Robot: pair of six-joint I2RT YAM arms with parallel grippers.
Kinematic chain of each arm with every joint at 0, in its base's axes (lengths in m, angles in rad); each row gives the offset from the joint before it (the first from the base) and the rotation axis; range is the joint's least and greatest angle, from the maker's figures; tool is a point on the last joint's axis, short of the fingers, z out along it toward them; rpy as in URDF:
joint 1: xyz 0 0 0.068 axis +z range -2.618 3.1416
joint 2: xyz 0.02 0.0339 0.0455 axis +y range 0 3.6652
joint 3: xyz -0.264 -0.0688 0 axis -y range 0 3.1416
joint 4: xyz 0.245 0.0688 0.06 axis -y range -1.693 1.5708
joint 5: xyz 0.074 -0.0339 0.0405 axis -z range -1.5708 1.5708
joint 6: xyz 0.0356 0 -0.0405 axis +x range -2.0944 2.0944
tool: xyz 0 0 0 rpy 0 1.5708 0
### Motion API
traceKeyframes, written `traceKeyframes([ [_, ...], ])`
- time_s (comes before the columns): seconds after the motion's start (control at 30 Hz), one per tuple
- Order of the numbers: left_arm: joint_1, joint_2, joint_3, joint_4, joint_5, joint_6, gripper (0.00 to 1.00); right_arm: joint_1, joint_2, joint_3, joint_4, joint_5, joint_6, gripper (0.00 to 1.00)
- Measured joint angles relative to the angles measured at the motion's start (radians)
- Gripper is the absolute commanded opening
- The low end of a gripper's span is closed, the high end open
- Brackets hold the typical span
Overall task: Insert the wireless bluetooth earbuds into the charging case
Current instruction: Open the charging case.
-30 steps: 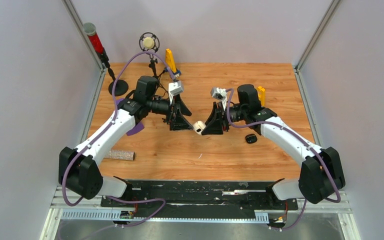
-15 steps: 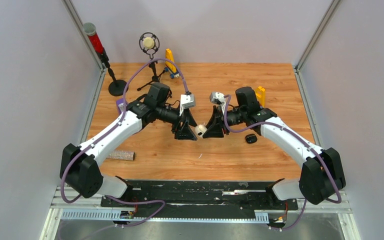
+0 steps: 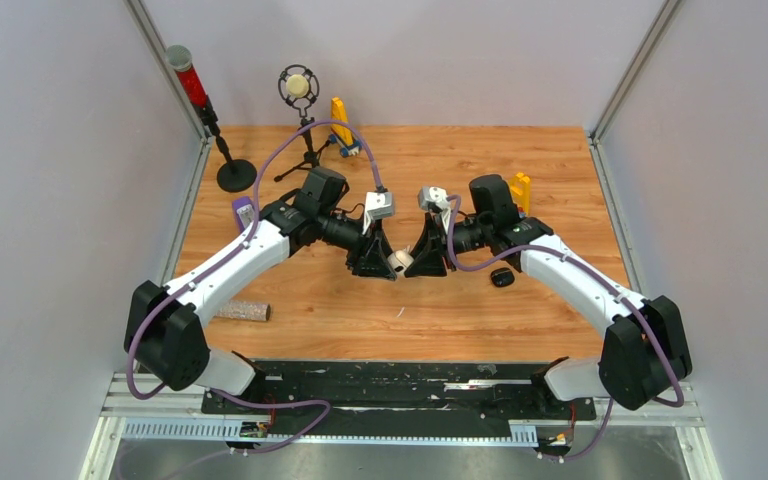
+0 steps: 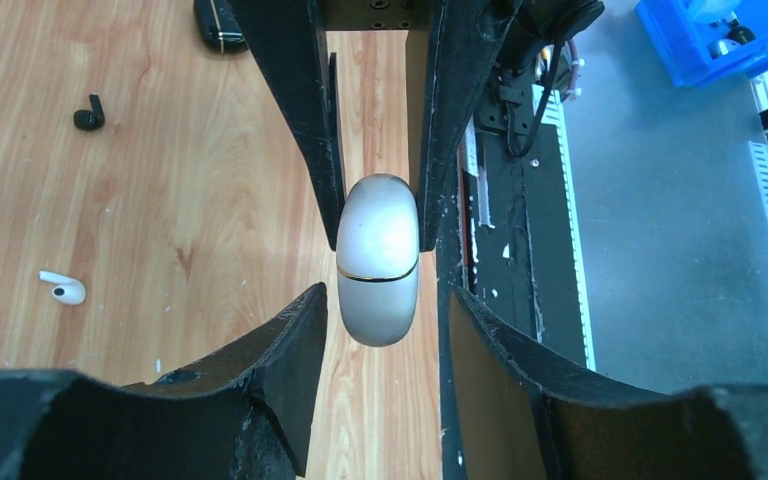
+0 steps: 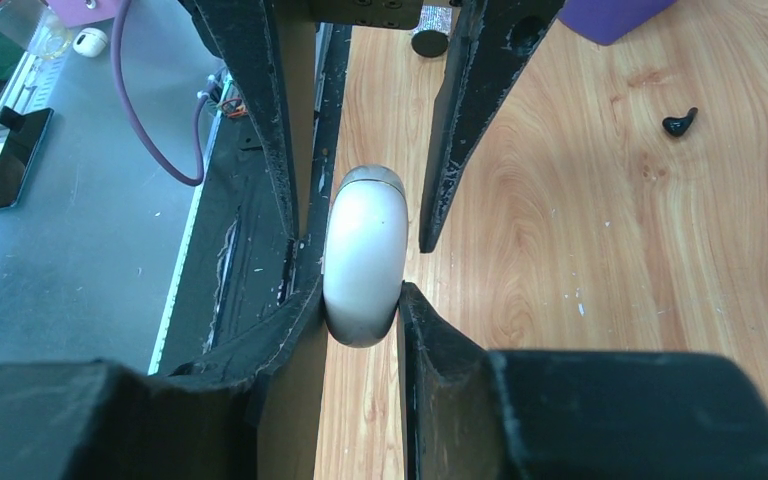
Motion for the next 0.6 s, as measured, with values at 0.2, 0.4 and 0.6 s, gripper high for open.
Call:
traceKeyframes([
  [0.2,0.000,0.000,0.000,0.000,0.015,-0.003,0.58,0.010,0.000,0.000,0.000,0.013,-0.015,0.10],
  [0.4,0.000,0.000,0.000,0.001,0.019,-0.004,0.54,0.018,0.000,0.000,0.000,0.029,-0.021,0.09],
  [0.6,0.001,0.000,0.000,0.004,0.015,-0.007,0.36,0.019,0.000,0.000,-0.002,0.033,-0.025,0.10],
])
